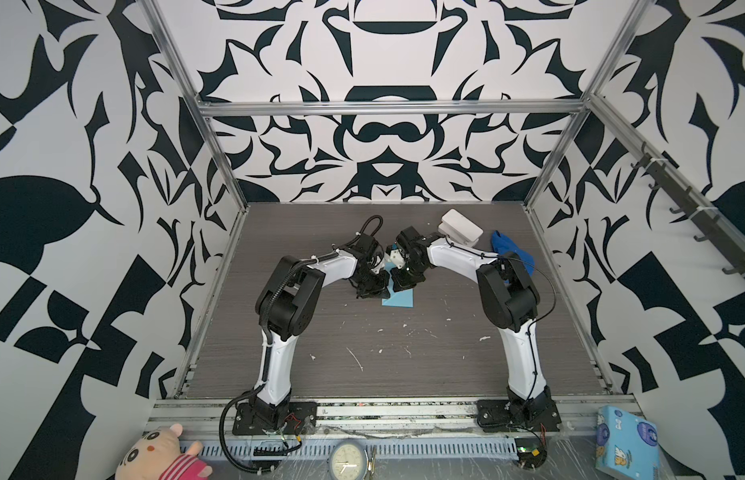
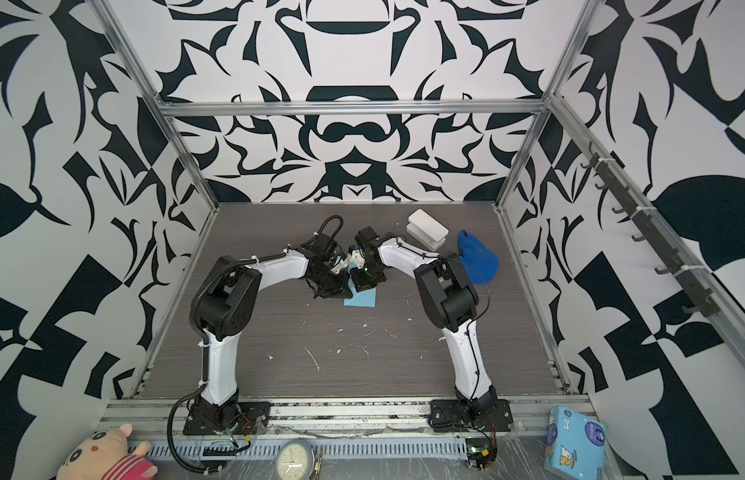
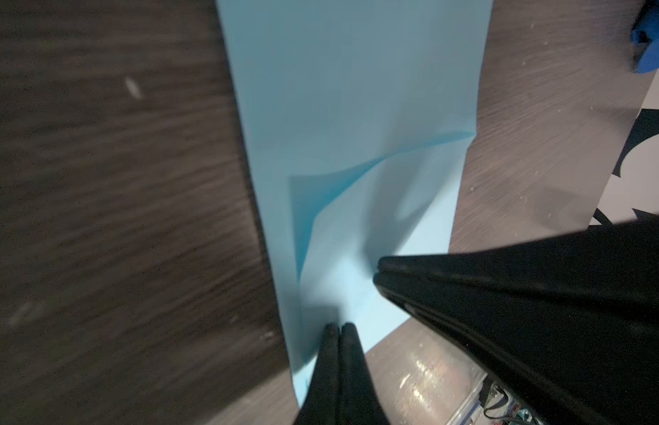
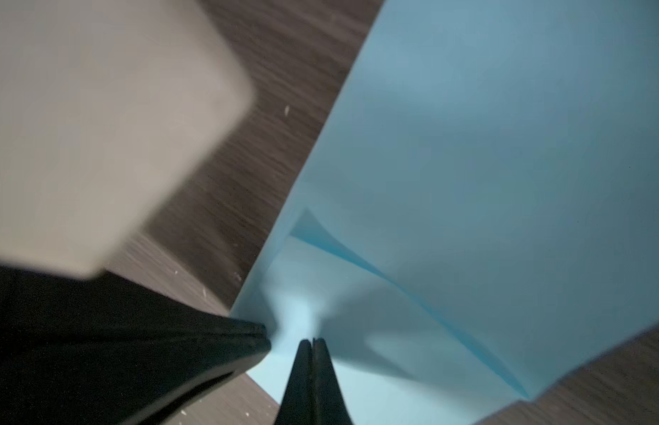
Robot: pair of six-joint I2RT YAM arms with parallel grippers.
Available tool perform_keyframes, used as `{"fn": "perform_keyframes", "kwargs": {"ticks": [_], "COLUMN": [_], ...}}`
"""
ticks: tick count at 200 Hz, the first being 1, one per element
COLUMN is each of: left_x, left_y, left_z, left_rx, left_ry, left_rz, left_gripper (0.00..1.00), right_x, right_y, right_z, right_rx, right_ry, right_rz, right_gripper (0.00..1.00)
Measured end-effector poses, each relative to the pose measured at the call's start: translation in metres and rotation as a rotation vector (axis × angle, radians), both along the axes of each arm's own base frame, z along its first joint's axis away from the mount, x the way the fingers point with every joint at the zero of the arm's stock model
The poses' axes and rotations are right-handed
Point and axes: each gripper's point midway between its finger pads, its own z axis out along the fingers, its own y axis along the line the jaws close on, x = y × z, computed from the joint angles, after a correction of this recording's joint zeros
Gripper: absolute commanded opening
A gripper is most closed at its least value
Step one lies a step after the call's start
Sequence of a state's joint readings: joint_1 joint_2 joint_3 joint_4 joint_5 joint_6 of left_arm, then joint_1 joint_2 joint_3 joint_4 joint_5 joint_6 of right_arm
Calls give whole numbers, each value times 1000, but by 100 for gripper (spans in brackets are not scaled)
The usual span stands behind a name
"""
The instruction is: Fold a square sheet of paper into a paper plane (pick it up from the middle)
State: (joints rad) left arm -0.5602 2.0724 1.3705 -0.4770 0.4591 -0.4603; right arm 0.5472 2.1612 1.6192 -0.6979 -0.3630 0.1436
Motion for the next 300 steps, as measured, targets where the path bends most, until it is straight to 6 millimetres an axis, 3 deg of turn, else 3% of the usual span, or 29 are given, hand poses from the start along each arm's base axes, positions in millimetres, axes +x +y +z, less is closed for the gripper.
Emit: {"fn": "perform_keyframes", "kwargs": {"ticks": [71,126,202,300], "left_x": [0,5,15,3], "left_y": [0,-5,-21,-15], "left_z": [0,3,22,1], "left_rx": [-1,-31,-133,-57], "left_ry": [2,13,18,89], "left_rz": [4,62,152,166], "left_gripper": [1,9,4,0], "right_x": [4,5,5,6], "right_y": [-6,-8,-8,-10], "right_z": [-5,-7,-7,-7], "right_rx": [-21,-31,-32,-42], "right_ry": [2,-2,1,-3], "right_rz": [-19,-23,-30,-37], "right_gripper": [0,0,0,0]}}
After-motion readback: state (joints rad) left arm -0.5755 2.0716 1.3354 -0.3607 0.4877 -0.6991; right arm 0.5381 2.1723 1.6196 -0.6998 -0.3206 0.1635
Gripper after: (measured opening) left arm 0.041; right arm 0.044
